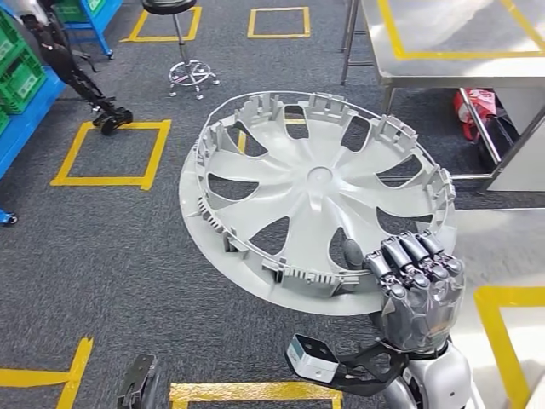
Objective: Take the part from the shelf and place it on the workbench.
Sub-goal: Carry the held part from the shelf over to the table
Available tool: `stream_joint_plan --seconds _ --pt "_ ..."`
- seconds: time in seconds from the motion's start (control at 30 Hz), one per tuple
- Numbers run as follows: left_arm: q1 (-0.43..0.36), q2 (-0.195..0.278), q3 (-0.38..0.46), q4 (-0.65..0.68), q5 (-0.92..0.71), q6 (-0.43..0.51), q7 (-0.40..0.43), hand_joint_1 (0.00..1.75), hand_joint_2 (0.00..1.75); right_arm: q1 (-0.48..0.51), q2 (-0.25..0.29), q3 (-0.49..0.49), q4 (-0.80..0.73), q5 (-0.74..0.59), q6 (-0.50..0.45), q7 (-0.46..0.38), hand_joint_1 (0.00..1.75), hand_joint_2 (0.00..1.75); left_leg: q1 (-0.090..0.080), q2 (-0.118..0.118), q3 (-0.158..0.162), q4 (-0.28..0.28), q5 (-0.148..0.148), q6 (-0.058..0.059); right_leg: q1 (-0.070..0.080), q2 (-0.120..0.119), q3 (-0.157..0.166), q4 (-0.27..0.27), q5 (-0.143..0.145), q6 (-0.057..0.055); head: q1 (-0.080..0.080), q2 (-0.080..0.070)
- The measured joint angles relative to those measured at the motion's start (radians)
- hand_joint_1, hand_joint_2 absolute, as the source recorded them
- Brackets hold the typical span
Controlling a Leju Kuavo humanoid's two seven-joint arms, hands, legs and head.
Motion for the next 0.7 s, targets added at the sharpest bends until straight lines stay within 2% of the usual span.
stream_joint_plan --seconds 0.03,0.07,0.1,0.13,0.2,0.23,0.27,0.33,0.37,0.4,0.47,0.5,0.53,0.57,0.6,0.67,0.7 --pt "0.003 0.000 0.000 0.000 0.000 0.000 0.001 0.00 0.00 0.000 0.000 0.000 0.001 0.000 0.000 0.000 1.75 1.75 0.000 -0.006 -0.024 0.047 -0.011 0.001 0.002 0.015 0.000 0.001 0.000 -0.001 0.000 0.000" --pt "0.004 0.001 0.000 0.000 0.000 0.000 0.002 0.00 0.00 0.000 0.000 0.000 0.002 0.000 0.000 0.000 1.75 1.75 -0.001 -0.009 -0.032 0.057 0.000 0.003 0.003 0.029 0.001 0.002 0.000 -0.001 0.000 0.000" --pt "0.005 0.001 0.000 0.000 0.000 0.000 0.002 0.00 0.00 0.000 0.000 0.000 0.003 0.000 0.000 0.000 1.75 1.75 -0.001 -0.012 -0.021 0.026 0.030 0.006 0.004 0.044 0.001 0.004 0.000 -0.001 0.000 0.000" --pt "0.004 0.001 0.000 0.000 0.000 0.000 0.002 0.00 0.00 0.000 0.000 0.000 0.003 0.000 0.000 0.000 1.75 1.75 -0.001 -0.022 0.003 -0.037 0.073 0.010 0.004 0.058 0.001 0.006 -0.001 -0.001 0.000 0.000" --pt "0.003 0.002 0.000 0.000 -0.001 0.000 0.003 0.00 0.00 -0.001 0.000 0.000 0.004 0.000 0.000 0.000 1.75 1.75 0.002 -0.065 0.055 -0.162 0.129 0.019 0.004 0.083 -0.002 0.011 -0.001 0.003 0.001 0.000" --pt "0.002 0.003 -0.001 -0.001 -0.001 0.001 0.003 0.00 0.00 -0.003 0.000 0.000 0.004 0.000 0.000 0.001 1.75 1.75 0.002 -0.081 0.069 -0.198 0.137 0.022 0.003 0.093 -0.008 0.013 0.000 0.008 0.000 0.000" --pt "0.002 0.003 -0.001 -0.001 -0.002 0.001 0.003 0.00 0.00 -0.004 0.000 0.000 0.005 0.000 0.000 0.002 1.75 1.75 0.001 -0.090 0.074 -0.211 0.133 0.024 0.000 0.103 -0.014 0.014 0.002 0.014 -0.001 0.000" --pt "-0.001 0.003 -0.001 -0.004 -0.006 0.003 0.004 0.00 0.00 -0.005 0.000 0.000 0.006 0.000 0.000 0.004 1.75 1.75 0.000 -0.072 0.077 -0.223 0.136 0.029 -0.006 0.120 -0.025 0.012 0.007 0.027 -0.003 0.000" --pt "-0.002 0.003 -0.001 -0.006 -0.007 0.003 0.004 0.00 0.00 -0.005 0.000 0.001 0.006 0.000 0.000 0.004 1.75 1.75 0.001 -0.062 0.080 -0.230 0.139 0.034 -0.005 0.109 -0.031 0.018 0.001 0.032 -0.002 0.000" --pt "-0.004 0.003 -0.001 -0.007 -0.009 0.003 0.004 0.00 0.00 -0.006 0.000 0.001 0.006 0.000 0.000 0.004 1.75 1.75 0.003 -0.050 0.083 -0.238 0.143 0.039 -0.003 0.087 -0.045 0.040 -0.014 0.037 0.001 0.000" --pt "-0.005 0.003 0.000 -0.009 -0.010 0.002 0.004 0.00 0.00 -0.009 0.000 0.004 0.007 0.000 0.000 0.005 1.75 1.75 0.004 -0.024 0.086 -0.245 0.146 0.046 0.000 0.026 -0.098 0.148 -0.071 0.045 0.006 0.000" --pt "-0.004 0.004 0.000 -0.009 -0.010 0.001 0.004 0.00 0.00 -0.010 0.000 0.005 0.008 0.000 0.000 0.006 1.75 1.75 0.003 -0.011 0.086 -0.244 0.145 0.047 -0.003 0.009 -0.131 0.218 -0.100 0.048 0.008 0.000" --pt "-0.002 0.004 0.000 -0.009 -0.010 0.001 0.005 0.00 0.00 -0.010 0.000 0.006 0.008 0.000 0.000 0.007 1.75 1.75 0.002 0.003 0.086 -0.244 0.144 0.047 -0.005 0.001 -0.158 0.271 -0.116 0.052 0.007 0.000" --pt "-0.002 0.004 0.000 -0.009 -0.011 0.000 0.005 0.00 0.00 -0.010 0.000 0.006 0.009 0.000 0.000 0.008 1.75 1.75 0.001 0.017 0.086 -0.244 0.143 0.047 -0.007 -0.003 -0.168 0.292 -0.114 0.054 0.008 0.000" --pt "-0.002 0.004 -0.001 -0.009 -0.011 0.000 0.005 0.00 0.00 -0.009 0.000 0.006 0.011 0.000 0.000 0.009 1.75 1.75 0.001 0.029 0.087 -0.244 0.142 0.046 -0.009 -0.007 -0.158 0.274 -0.096 0.056 0.008 0.000" --pt "-0.004 0.003 -0.001 -0.009 -0.011 0.000 0.006 0.00 0.00 -0.009 0.000 0.007 0.013 0.000 0.000 0.009 1.75 1.75 0.001 0.044 0.091 -0.243 0.138 0.039 -0.014 -0.021 -0.086 0.142 -0.037 0.058 0.008 0.000" --pt "-0.005 0.003 -0.001 -0.009 -0.012 0.000 0.006 0.00 0.00 -0.009 0.000 0.007 0.013 0.000 0.000 0.009 1.75 1.75 -0.001 0.049 0.091 -0.241 0.135 0.033 -0.013 -0.028 -0.048 0.076 -0.018 0.056 0.008 0.000"
